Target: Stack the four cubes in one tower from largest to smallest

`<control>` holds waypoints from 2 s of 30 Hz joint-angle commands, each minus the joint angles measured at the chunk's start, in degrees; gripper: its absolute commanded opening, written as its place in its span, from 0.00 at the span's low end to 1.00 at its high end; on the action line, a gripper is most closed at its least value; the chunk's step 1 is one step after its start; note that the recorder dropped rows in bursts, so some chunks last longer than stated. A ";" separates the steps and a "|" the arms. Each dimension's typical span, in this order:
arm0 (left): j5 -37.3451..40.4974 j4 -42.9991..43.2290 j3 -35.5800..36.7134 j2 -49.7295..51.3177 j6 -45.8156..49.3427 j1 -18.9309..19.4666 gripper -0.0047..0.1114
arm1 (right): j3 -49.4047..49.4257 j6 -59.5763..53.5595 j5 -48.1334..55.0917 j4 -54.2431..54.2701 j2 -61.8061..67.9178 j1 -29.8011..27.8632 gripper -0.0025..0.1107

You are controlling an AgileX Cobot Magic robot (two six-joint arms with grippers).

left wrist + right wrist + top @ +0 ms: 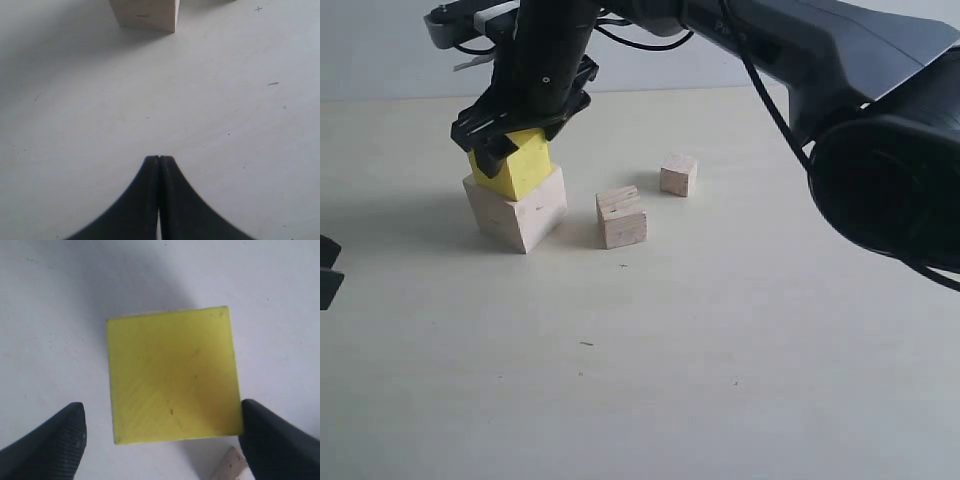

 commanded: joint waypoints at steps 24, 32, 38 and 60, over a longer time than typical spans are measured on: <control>-0.60 -0.18 -0.33 0.12 0.08 -0.34 0.04 | -0.46 2.15 0.22 0.19 -0.56 -0.32 0.71; -0.78 -0.18 -0.33 0.12 0.08 -0.34 0.04 | -0.56 2.15 1.18 -1.68 -3.98 -0.32 0.71; -1.51 0.48 -0.33 0.12 0.08 -0.34 0.04 | -0.56 5.23 2.41 -6.08 -8.03 -0.32 0.70; -11.67 2.20 -8.63 17.43 -4.34 13.53 0.04 | 6.30 15.20 2.41 -9.41 -16.49 -0.42 0.02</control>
